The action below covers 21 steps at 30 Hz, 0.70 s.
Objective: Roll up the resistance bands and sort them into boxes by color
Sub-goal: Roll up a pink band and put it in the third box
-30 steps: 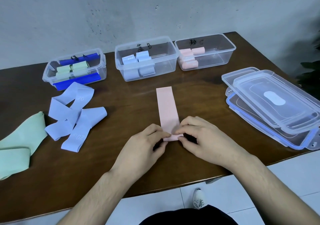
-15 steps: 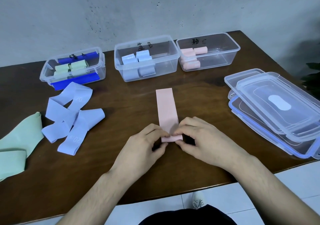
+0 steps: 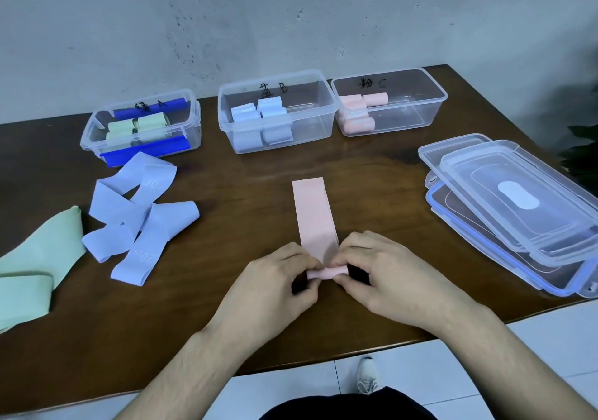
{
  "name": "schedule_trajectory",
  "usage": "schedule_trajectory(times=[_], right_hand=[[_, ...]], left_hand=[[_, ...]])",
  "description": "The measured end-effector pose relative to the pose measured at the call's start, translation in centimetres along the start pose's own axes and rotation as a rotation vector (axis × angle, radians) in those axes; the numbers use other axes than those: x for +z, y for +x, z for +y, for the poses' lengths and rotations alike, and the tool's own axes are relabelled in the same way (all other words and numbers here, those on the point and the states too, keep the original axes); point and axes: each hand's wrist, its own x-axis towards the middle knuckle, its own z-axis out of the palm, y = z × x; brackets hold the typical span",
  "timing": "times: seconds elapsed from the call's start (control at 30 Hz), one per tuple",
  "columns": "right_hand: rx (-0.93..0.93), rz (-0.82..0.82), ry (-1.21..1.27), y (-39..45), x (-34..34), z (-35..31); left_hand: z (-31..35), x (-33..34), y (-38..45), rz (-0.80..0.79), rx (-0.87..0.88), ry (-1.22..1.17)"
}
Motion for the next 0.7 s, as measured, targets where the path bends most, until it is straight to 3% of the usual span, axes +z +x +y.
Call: schedule_trajectory(times=[0.3, 0.7], right_hand=[[-0.012, 0.070, 0.020, -0.20, 0.10, -0.59], [0.033, 0.076, 0.055, 0.29, 0.13, -0.15]], left_hand=[[-0.23, -0.05, 0.35, -0.040, -0.074, -0.022], [-0.38, -0.05, 0.16, 0.036, -0.033, -0.046]])
